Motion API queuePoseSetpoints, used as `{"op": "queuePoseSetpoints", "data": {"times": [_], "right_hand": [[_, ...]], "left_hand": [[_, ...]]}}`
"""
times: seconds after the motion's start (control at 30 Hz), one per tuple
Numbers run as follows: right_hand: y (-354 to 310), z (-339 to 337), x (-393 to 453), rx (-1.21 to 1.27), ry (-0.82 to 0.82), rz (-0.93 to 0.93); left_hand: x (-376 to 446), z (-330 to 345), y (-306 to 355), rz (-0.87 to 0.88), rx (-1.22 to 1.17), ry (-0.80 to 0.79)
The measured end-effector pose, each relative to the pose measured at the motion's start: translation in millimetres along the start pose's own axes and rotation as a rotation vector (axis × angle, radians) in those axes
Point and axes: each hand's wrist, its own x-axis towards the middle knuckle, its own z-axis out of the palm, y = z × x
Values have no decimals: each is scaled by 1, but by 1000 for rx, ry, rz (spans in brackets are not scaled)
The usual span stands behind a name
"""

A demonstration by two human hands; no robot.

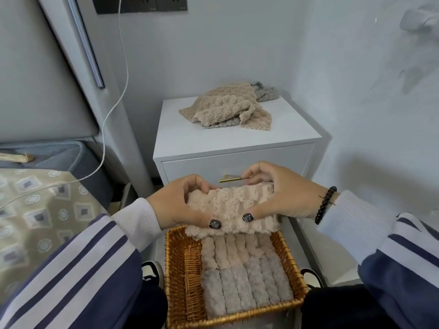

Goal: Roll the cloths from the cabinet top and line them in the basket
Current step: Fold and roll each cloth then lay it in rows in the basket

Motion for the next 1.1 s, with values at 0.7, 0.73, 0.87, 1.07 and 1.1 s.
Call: {"op": "queuePoseSetpoints", "data": {"times": [0.7, 0.73, 0.87, 1.07, 1.1], "right_hand": [[44, 143, 89, -445, -294, 276], [45, 152, 91, -425, -289, 282], [51, 205, 90, -206, -165, 387], [72, 272, 93, 73, -94, 464], [75, 278, 96, 94, -74, 482]], "left_hand": [[-16, -35, -71, -491, 361, 393], [-13, -32, -73, -530, 268, 362], [4, -27, -93, -670, 62, 322], [24, -36, -132, -858, -18, 378], [27, -36, -139, -879, -51, 379]]}}
